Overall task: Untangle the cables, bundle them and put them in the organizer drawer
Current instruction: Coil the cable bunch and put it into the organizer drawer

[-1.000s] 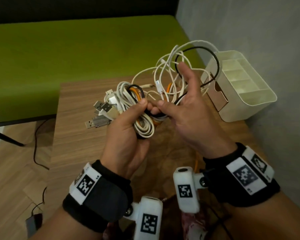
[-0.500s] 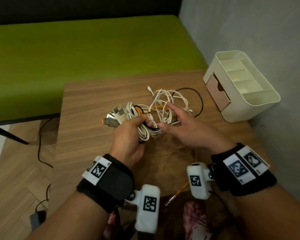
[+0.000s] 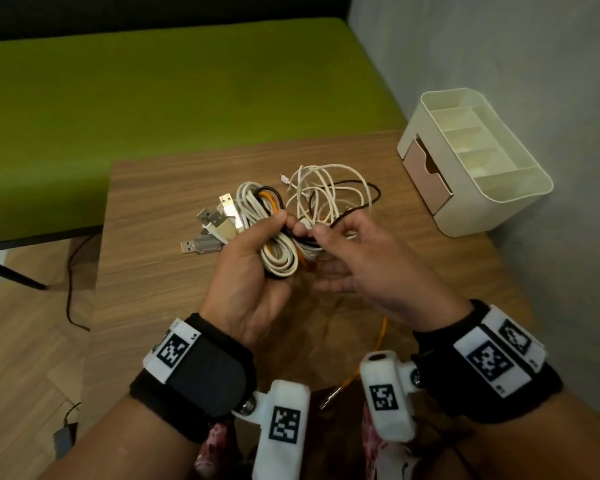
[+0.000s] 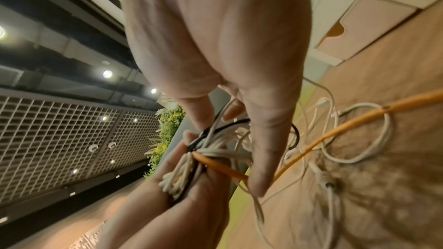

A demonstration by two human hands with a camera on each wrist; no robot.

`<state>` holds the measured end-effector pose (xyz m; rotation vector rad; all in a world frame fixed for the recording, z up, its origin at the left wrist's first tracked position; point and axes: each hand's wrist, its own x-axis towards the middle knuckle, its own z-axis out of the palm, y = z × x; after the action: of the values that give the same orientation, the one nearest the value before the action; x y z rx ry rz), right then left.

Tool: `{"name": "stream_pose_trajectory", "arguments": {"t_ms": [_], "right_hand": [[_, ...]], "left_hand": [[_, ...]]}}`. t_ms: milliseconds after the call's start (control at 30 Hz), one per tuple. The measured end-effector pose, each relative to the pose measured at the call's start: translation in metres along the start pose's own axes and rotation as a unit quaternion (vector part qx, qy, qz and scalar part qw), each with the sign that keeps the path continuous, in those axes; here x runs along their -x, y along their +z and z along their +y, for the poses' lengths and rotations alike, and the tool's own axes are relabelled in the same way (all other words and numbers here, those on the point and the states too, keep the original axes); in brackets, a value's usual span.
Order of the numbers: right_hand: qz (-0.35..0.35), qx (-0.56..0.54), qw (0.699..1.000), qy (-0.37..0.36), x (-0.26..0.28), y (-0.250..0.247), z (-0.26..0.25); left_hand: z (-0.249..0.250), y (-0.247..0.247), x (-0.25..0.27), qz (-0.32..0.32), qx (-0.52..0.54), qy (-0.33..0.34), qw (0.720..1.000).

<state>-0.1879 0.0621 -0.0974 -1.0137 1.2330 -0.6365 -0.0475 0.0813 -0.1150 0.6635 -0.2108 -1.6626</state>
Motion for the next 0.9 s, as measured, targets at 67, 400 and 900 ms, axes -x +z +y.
{"name": "stream_pose_trajectory", "arguments": {"t_ms": [67,400,900], "right_hand": [[0.000,-0.049,0.999,-0.012,0.000,0.001,0.000],[0.080,0.041,0.989,-0.116,-0.001,0.004,0.008],[-0.028,0.143,0.989,-0.002,0.031,-0.038,-0.042]], "left_hand": [[-0.001,0.001,0.003,-0.014,-0.016,-0.012,1.000],[-0.007,0.000,0.002,0.038,-0.063,-0.022,0.997],[0.017,-0.005,-0.008,0.110,-0.018,0.064,0.992]]}}
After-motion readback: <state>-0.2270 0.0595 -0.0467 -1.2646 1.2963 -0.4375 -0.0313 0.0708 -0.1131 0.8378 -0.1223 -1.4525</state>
